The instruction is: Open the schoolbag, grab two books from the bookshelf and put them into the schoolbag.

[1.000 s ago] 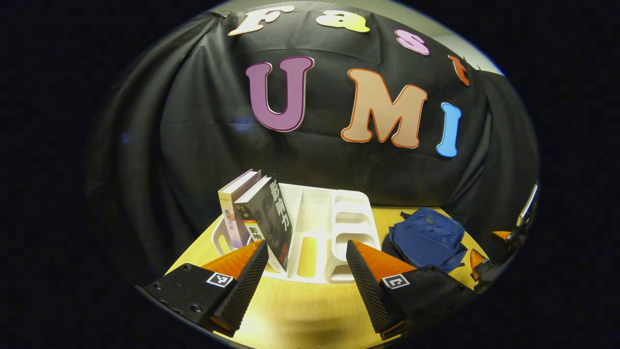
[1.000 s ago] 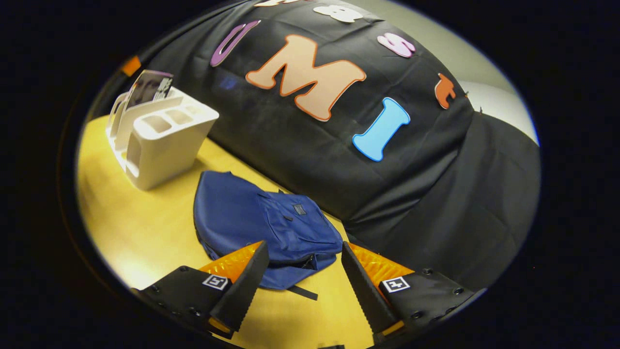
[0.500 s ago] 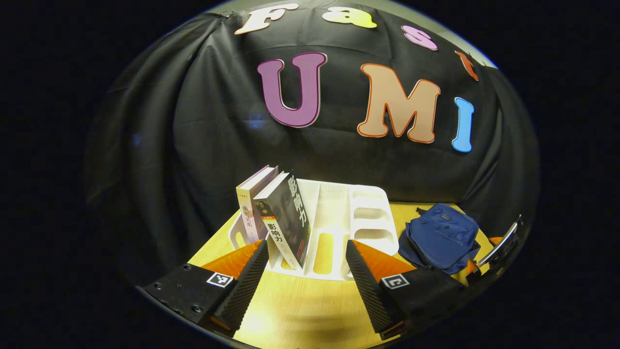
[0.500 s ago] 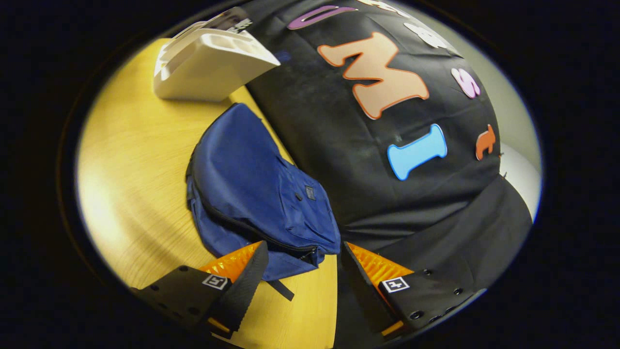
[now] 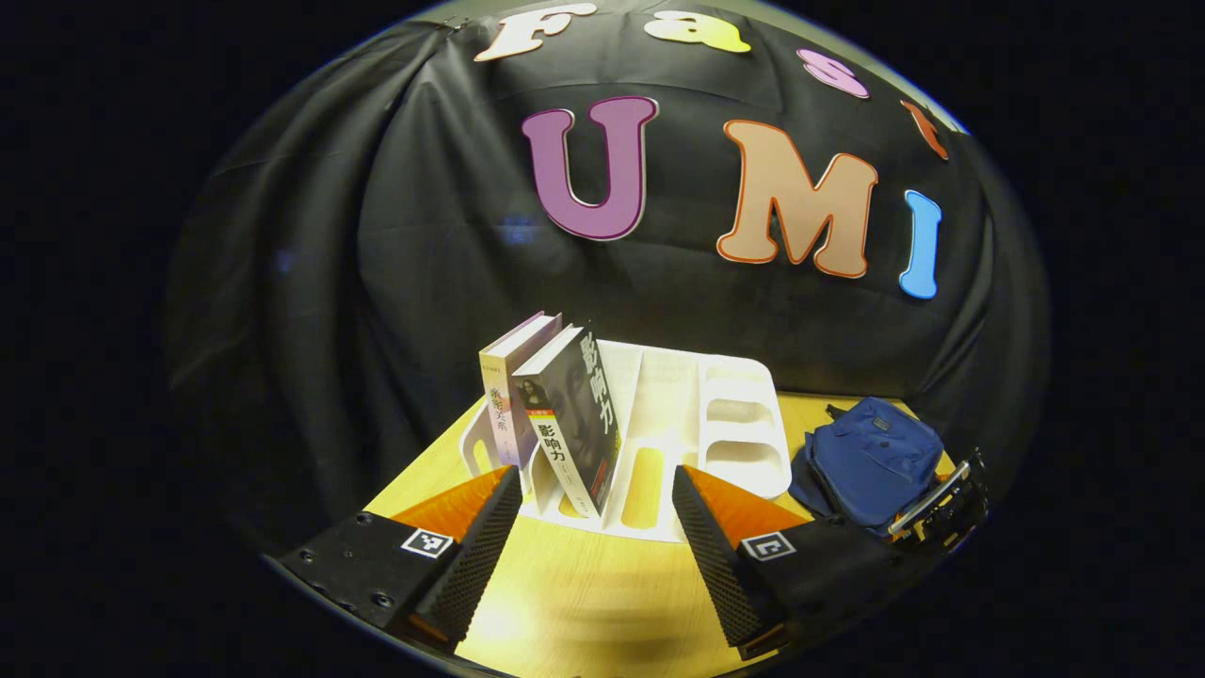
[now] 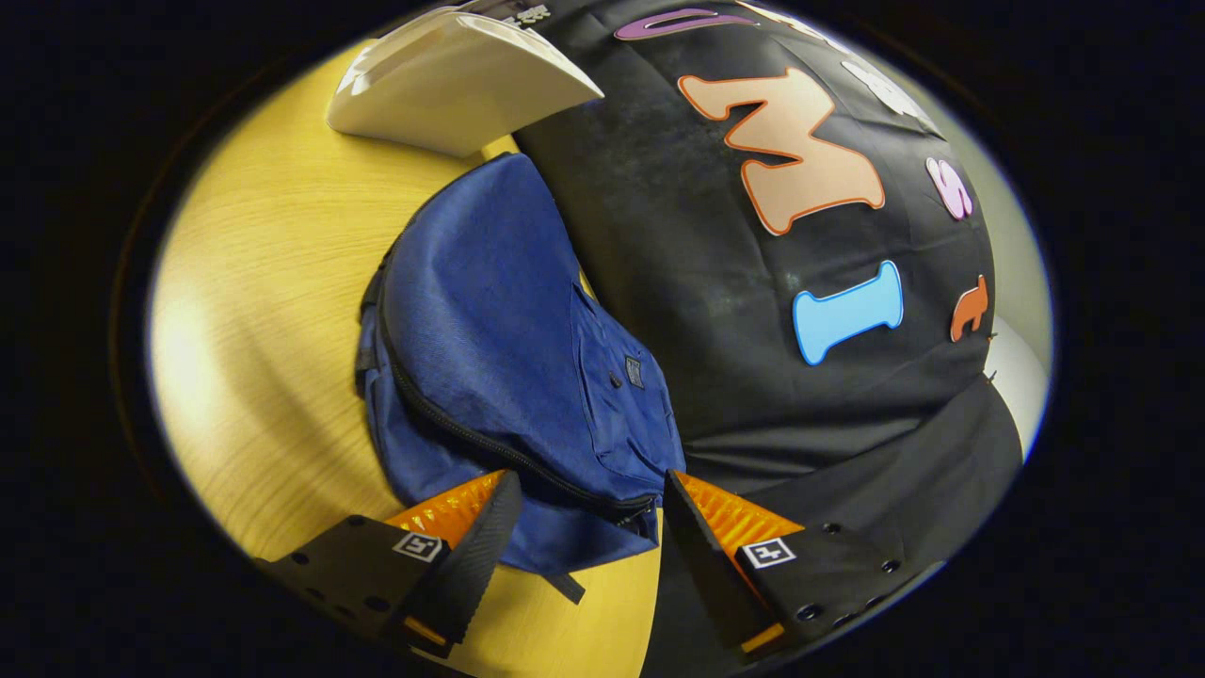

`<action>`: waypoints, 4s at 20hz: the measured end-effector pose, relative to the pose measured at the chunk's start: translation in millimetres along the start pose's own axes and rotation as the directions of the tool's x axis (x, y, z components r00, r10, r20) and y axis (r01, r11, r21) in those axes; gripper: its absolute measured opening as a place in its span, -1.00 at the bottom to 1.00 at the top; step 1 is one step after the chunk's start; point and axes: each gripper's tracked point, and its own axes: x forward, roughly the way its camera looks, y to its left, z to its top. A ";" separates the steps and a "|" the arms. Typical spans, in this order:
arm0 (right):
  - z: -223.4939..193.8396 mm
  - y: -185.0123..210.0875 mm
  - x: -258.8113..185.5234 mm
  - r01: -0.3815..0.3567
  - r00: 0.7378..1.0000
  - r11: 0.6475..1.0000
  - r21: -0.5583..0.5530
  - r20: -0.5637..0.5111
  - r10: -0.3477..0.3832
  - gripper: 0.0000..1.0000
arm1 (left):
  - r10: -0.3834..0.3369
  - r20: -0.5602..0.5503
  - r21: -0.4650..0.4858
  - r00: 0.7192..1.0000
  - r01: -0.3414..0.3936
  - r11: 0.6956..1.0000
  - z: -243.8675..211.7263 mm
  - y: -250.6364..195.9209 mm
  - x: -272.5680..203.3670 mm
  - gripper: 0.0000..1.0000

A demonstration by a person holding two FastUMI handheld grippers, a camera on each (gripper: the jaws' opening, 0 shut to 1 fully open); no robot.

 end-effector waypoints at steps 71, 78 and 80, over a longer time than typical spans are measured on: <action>50.3 -74.5 53.4 0.066 0.998 0.940 0.334 -0.003 -0.069 -0.96 | -0.071 -0.837 0.106 0.542 0.290 0.951 -16.6 32.6 178.1 0.10; 50.4 -74.0 52.1 0.064 0.998 0.940 0.334 -0.008 -0.066 -0.92 | -0.040 -0.906 0.083 0.421 0.269 0.960 -32.8 25.8 174.3 -0.19; 50.6 -71.8 52.5 0.063 0.998 0.942 0.330 -0.008 -0.064 -0.92 | -0.026 -0.916 0.089 0.401 0.266 0.960 -34.1 28.5 171.9 -0.20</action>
